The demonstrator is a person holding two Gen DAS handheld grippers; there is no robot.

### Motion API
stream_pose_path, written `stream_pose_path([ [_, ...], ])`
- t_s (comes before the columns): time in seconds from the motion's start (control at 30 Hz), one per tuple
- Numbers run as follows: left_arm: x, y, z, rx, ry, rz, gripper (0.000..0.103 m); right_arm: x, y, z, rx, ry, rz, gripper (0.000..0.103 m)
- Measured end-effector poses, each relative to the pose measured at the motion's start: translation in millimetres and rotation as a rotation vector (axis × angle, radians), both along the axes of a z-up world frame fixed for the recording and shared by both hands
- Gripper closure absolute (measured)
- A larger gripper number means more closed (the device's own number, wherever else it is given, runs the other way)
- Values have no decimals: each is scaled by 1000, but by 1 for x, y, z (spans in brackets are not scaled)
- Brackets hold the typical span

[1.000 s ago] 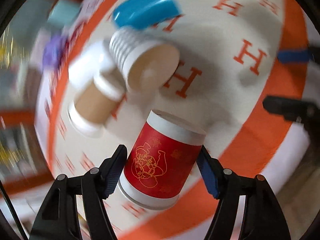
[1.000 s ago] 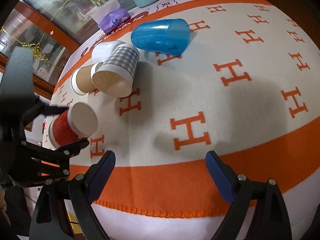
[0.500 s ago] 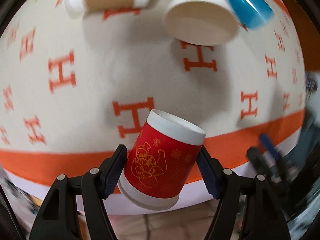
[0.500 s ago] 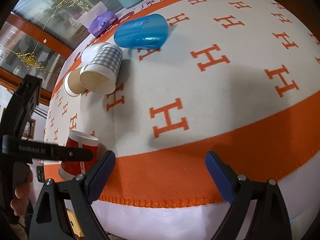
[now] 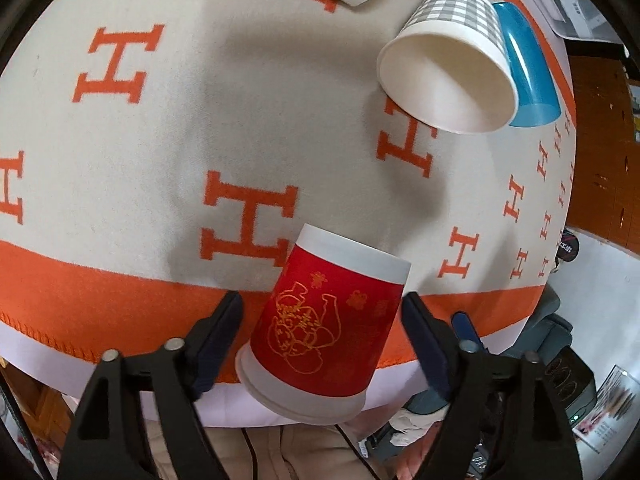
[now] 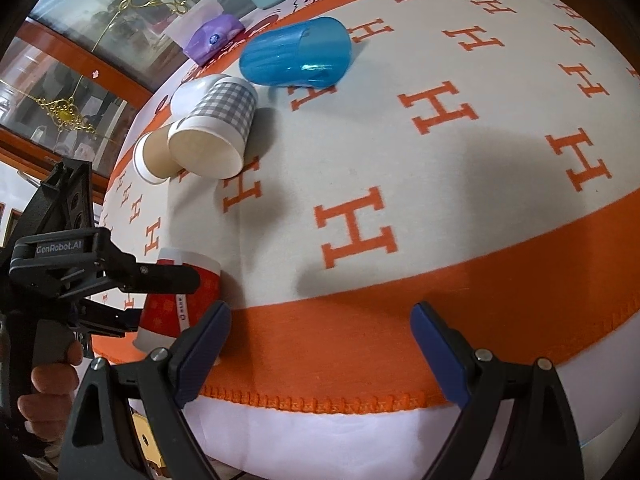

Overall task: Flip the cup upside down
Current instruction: 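Rotate the red cup in the right gripper to stand mouth down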

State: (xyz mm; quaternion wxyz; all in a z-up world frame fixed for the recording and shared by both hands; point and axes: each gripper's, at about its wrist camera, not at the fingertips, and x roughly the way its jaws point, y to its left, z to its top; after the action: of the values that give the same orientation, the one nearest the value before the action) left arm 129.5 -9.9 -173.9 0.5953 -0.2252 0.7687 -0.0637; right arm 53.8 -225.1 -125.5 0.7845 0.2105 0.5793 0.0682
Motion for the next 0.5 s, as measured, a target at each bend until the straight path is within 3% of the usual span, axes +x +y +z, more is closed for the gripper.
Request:
stream_pose_path([
  [0.3, 7, 6, 23, 3, -79, -122, 17, 5, 13, 11, 49, 18, 45, 11],
  [0.5, -2, 29, 64, 68, -219, -206, 17, 13, 29, 21, 102, 40, 91, 11],
])
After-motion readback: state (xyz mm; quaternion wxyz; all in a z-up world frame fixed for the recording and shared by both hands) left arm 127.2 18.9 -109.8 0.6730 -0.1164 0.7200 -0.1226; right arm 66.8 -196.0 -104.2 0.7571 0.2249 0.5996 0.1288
